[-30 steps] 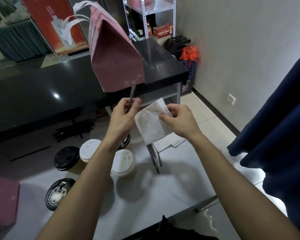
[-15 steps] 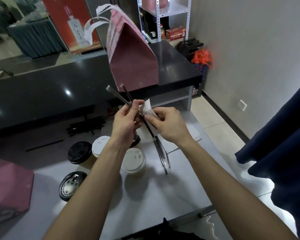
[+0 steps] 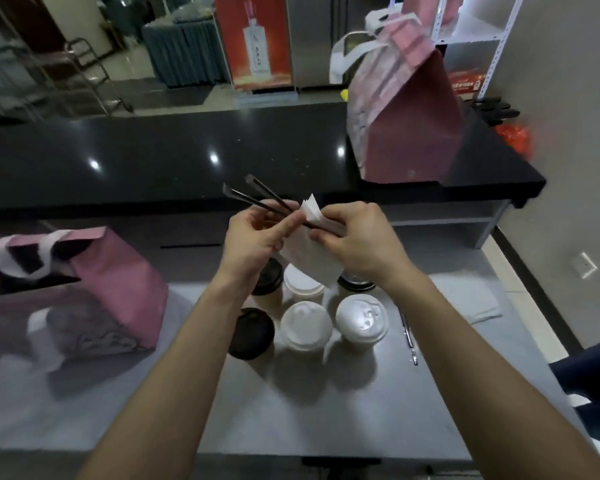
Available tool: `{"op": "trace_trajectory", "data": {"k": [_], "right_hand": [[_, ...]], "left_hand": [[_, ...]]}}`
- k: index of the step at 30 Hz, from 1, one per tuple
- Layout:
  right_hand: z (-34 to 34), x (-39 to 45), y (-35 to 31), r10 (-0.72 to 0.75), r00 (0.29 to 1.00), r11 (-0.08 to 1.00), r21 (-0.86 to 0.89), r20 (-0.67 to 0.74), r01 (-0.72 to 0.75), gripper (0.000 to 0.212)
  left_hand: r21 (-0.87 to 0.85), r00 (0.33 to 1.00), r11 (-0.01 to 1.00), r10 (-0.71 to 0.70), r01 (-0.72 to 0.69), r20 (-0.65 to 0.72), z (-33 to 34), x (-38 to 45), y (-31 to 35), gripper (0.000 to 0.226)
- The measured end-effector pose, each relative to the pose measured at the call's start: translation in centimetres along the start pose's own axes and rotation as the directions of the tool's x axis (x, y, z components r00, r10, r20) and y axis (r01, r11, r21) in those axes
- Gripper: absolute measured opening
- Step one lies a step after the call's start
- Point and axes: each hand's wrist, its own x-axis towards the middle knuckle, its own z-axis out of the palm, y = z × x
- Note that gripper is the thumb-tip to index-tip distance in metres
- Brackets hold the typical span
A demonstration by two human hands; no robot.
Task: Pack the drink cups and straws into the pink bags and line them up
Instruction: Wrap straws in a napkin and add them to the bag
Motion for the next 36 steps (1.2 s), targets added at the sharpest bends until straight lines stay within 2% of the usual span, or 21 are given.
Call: {"op": "trace_trajectory", "data": {"k": [2, 4, 7, 12, 15, 18, 19, 21, 23, 26, 29, 31, 33, 36], "right_hand": [[1.8, 1.6, -2.8, -0.037, 0.999, 0.999, 0.015, -0.036, 0.038, 0.030], [4.1, 3.1, -5.6, -0.073, 0.996, 0.996, 0.040, -0.049, 0.075, 0.020], [8.6, 5.4, -10.5, -0.127, 0.990, 0.988, 0.081, -0.065, 0.132, 0.017], [16.9, 8.5, -19.9, -0.200, 0.976, 0.961, 0.177, -0.089, 0.213, 0.011], [21.0, 9.8, -24.6, -0.228, 0.971, 0.937, 0.256, -0.074, 0.239, 0.010], [24.5, 10.4, -27.5, -0.193, 0.981, 0.910, 0.368, -0.033, 0.192, 0.011], [25.4, 10.3, -28.1, -0.185, 0.983, 0.896, 0.408, -0.014, 0.175, 0.012], [26.8, 10.1, -28.7, -0.179, 0.982, 0.873, 0.469, 0.058, 0.131, 0.012], [27.9, 9.8, -28.6, -0.165, 0.976, 0.888, 0.451, 0.140, 0.086, 0.011], [29.2, 9.5, -28.1, -0.113, 0.965, 0.943, 0.332, 0.236, 0.029, 0.010], [30.0, 9.3, -27.8, -0.040, 0.928, 0.988, 0.154, 0.369, -0.019, 0.009], [30.2, 9.1, -28.0, 0.025, 0.879, 0.998, -0.069, 0.477, 0.010, 0.018], [30.7, 9.0, -28.6, 0.081, 0.830, 0.959, -0.270, 0.552, 0.085, 0.020], [31.9, 9.0, -29.3, 0.161, 0.796, 0.883, -0.446, 0.584, 0.149, 0.024]], "left_hand": [[0.030, 0.999, 0.999, 0.043, -0.042, -0.025, -4.6, -0.1, 1.1, 0.043], [0.124, 0.994, 0.988, 0.100, -0.093, -0.048, -10.3, -0.4, 2.1, 0.031], [0.266, 0.981, 0.952, 0.178, -0.152, -0.078, -20.3, -1.3, 3.4, 0.019], [0.532, 0.964, 0.834, 0.239, -0.144, -0.115, -36.7, -3.4, 5.3, 0.011], [0.734, 0.980, 0.675, 0.187, -0.074, -0.073, -44.1, -3.7, 4.9, 0.014], [0.936, 0.998, 0.351, 0.032, 0.031, -0.045, -48.4, -2.8, 3.6, 0.013], [0.965, 0.999, 0.260, -0.019, 0.047, -0.043, -49.1, -2.5, 3.2, 0.021], [0.984, 0.997, 0.170, -0.059, -0.045, 0.056, -50.1, -2.0, 2.3, 0.054], [0.968, 0.979, 0.187, -0.086, -0.165, 0.183, -50.7, -1.5, 1.9, 0.098], [0.933, 0.948, 0.271, -0.143, -0.238, 0.283, -51.6, -1.2, 1.0, 0.132], [0.895, 0.930, 0.366, -0.163, -0.253, 0.329, -52.1, -1.7, -0.1, 0.153], [0.871, 0.934, 0.450, -0.184, -0.197, 0.307, -52.1, -2.3, -0.7, 0.163], [0.862, 0.941, 0.484, -0.198, -0.151, 0.276, -52.0, -2.7, -1.2, 0.169], [0.852, 0.943, 0.494, -0.166, -0.173, 0.288, -52.0, -3.0, -1.5, 0.172]]}}
